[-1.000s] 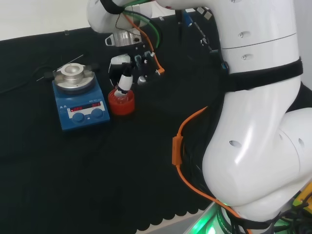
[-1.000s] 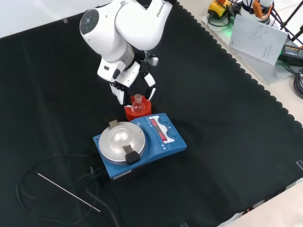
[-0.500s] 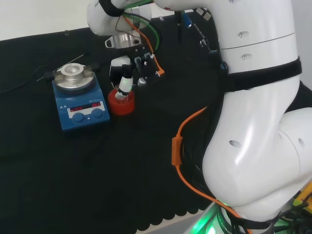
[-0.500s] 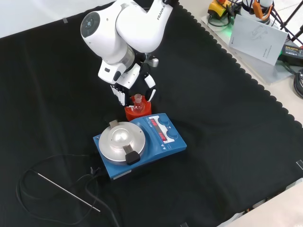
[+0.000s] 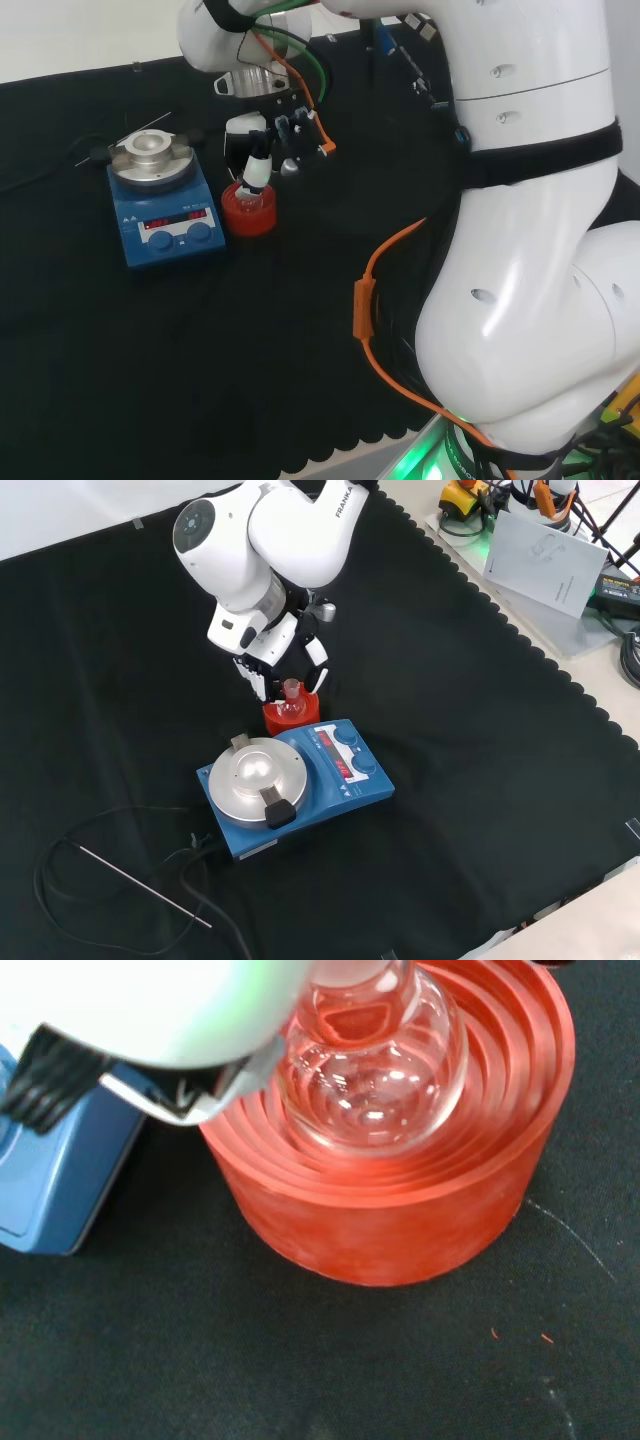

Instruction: Pick up the round-bottom flask.

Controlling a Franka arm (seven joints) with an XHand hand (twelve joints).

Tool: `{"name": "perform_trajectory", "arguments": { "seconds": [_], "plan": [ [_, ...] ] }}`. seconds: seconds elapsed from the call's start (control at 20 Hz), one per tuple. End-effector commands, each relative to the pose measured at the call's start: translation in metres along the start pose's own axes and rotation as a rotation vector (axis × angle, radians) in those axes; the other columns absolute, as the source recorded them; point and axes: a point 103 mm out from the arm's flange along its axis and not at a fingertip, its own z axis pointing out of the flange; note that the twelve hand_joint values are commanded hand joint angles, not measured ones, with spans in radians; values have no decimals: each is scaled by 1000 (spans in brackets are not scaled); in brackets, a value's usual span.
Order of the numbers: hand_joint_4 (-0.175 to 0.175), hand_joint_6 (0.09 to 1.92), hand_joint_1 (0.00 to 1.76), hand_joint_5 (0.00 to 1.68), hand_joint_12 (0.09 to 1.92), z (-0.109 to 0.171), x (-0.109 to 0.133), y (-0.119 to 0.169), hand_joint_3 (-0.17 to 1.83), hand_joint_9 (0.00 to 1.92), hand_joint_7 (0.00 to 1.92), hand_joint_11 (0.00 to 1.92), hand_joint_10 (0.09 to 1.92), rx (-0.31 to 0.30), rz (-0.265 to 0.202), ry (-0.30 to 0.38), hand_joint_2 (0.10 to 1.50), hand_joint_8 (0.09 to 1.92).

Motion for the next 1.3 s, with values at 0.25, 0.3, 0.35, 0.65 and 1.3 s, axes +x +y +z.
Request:
{"name": "perform_trajectory", "arguments": {
  "seconds": [0.25, 0.3, 0.35, 0.65, 1.3],
  "plan": [
    [-95, 716, 1172, 1248, 1088, 3, 3, 1, 822, 1440, 1283, 1322, 624, -17, 1, 14, 537, 752],
    [-98, 676, 1181, 1281, 1075, 3, 3, 1, 799, 1465, 1303, 1335, 598, -19, 2, 14, 555, 730],
    [-116, 647, 1190, 1304, 1057, 3, 3, 1, 792, 1490, 1328, 1352, 569, -26, 3, 13, 560, 706],
    [-175, 597, 1254, 1329, 994, 4, 4, 0, 845, 1603, 1465, 1436, 439, -46, 6, 15, 518, 560],
    [-175, 579, 1335, 1323, 955, -2, 5, -6, 955, 1674, 1524, 1535, 372, -74, 12, 25, 444, 505]
  ]
}}
